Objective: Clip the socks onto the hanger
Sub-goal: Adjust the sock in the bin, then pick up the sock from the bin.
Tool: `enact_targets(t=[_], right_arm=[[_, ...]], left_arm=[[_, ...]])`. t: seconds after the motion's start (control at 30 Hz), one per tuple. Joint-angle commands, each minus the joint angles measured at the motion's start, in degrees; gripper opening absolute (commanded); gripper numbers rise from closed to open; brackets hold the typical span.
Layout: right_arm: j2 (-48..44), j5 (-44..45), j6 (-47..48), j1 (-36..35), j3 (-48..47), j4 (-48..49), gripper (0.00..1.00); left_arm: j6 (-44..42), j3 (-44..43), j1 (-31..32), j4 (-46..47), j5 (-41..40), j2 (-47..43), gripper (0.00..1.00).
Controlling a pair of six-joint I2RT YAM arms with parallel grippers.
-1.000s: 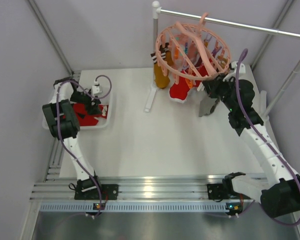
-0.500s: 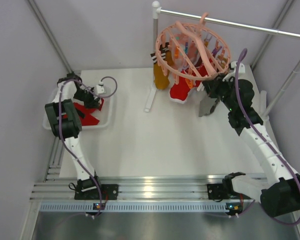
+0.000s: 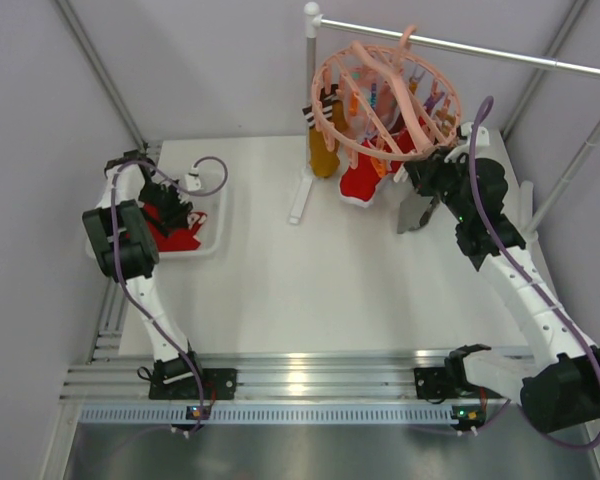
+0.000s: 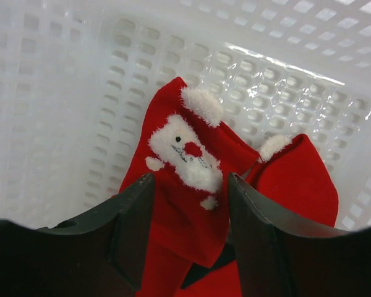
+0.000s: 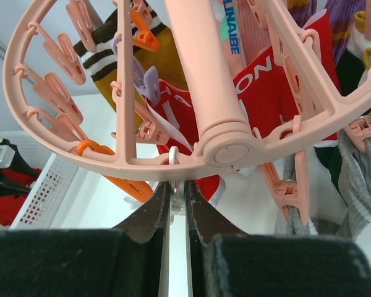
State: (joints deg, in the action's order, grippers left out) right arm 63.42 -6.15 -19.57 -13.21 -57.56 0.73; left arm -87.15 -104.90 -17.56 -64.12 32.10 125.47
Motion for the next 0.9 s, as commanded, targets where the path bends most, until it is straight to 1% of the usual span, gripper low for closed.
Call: enact_targets(t=[0.0, 0.07, 0.13, 0.2, 0.27, 0.43, 0.57, 0.6, 0.7, 0.8, 0.83, 0.87], right_arm=[[0.65, -0.17, 0.06, 0.65, -2.73, -0.03, 0.00], [0.83, -0.18, 0.15, 0.64, -2.73, -0.03, 0.00], [1.00, -0.18, 0.15, 0.64, -2.73, -0.03, 0.00], [1.09, -0.18, 0.15, 0.64, -2.82, 0.06, 0.00], [1.53, -0.35, 0.15, 0.64, -3.08, 0.06, 0.00], [1.88, -0.35, 0.15, 0.64, -3.35, -0.03, 0.00], [1.89, -0.09, 0.24, 0.64, -3.70, -0.56, 0.00], [1.88, -0.09, 0.41, 0.64, -3.70, -0.56, 0.00], [1.71, 0.17, 0.67, 0.64, -3.79, -0.64, 0.00], [1.62, 0.26, 0.76, 0.64, -3.79, -0.56, 0.00], [1.53, 0.26, 0.76, 0.56, -3.79, -0.56, 0.00], [1.62, 0.26, 0.68, 0.64, -3.79, -0.56, 0.00]], left_arm=[[-3.10, 0.66, 0.69, 0.04, 4.98, -3.39, 0.56], [-7.13, -0.04, 0.60, -0.13, 6.92, -3.48, 0.56], [-12.14, -0.65, 0.77, -2.58, 7.80, -3.39, 0.57], [-18.63, -1.18, 0.86, -4.43, 8.24, -3.21, 0.58], [-22.59, -2.67, 1.47, -7.15, 7.02, -2.08, 0.59], [-25.60, -5.66, 3.76, -10.32, 4.12, 0.73, 0.60], [-26.49, -6.80, 4.38, -11.82, 1.13, 3.28, 0.57], [-26.92, -6.89, 4.73, -12.26, -1.40, 3.81, 0.56], [-26.23, -6.46, 4.91, -11.74, -3.79, 5.48, 0.53], [-24.65, -6.19, 5.08, -10.77, -5.37, 6.45, 0.46], [-24.47, -5.93, 5.17, -10.50, -5.99, 6.54, 0.43], [-23.68, -5.58, 5.26, -9.89, -6.25, 6.45, 0.33]])
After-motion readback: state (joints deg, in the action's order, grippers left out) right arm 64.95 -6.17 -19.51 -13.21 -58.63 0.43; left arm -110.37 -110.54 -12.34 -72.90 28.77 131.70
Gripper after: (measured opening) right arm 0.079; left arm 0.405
